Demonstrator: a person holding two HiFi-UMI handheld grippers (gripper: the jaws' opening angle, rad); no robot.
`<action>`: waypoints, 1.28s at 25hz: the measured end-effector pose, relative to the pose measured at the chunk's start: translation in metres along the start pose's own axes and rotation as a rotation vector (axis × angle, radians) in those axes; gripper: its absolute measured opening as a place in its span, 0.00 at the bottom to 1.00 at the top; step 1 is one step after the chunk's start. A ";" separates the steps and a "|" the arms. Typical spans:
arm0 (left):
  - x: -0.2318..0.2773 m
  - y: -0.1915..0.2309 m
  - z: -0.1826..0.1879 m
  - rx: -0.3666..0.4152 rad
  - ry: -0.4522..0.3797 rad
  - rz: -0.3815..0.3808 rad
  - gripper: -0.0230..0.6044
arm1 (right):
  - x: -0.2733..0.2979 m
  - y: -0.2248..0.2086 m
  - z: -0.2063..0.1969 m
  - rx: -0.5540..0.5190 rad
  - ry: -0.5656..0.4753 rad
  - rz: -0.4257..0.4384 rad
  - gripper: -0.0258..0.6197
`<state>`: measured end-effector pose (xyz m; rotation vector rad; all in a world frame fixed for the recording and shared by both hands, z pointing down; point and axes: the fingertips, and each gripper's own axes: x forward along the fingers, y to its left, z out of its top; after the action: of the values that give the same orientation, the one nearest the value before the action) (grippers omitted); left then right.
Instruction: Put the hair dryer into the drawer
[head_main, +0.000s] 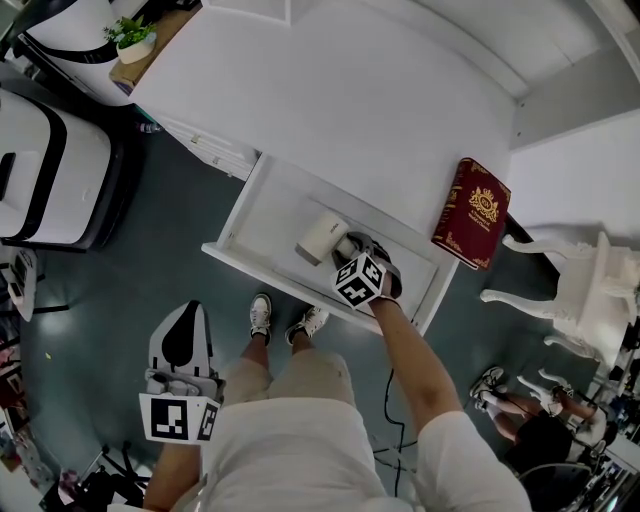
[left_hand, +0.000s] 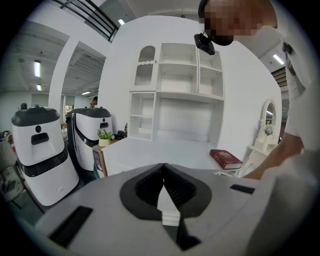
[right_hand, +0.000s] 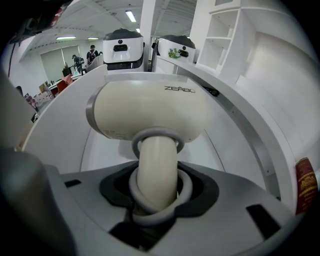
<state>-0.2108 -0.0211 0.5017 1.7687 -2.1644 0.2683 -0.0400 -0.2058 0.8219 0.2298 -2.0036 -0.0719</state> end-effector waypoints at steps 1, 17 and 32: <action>-0.001 0.001 -0.001 -0.004 0.002 0.003 0.06 | 0.000 0.000 0.000 -0.010 0.004 0.000 0.35; 0.001 0.007 -0.004 -0.042 -0.001 0.013 0.06 | 0.009 -0.001 0.008 -0.021 0.111 0.093 0.38; 0.003 0.012 -0.003 -0.046 0.001 0.020 0.06 | 0.012 0.000 0.007 -0.013 0.154 0.163 0.37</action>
<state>-0.2223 -0.0199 0.5064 1.7224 -2.1706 0.2226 -0.0512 -0.2084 0.8292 0.0609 -1.8606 0.0360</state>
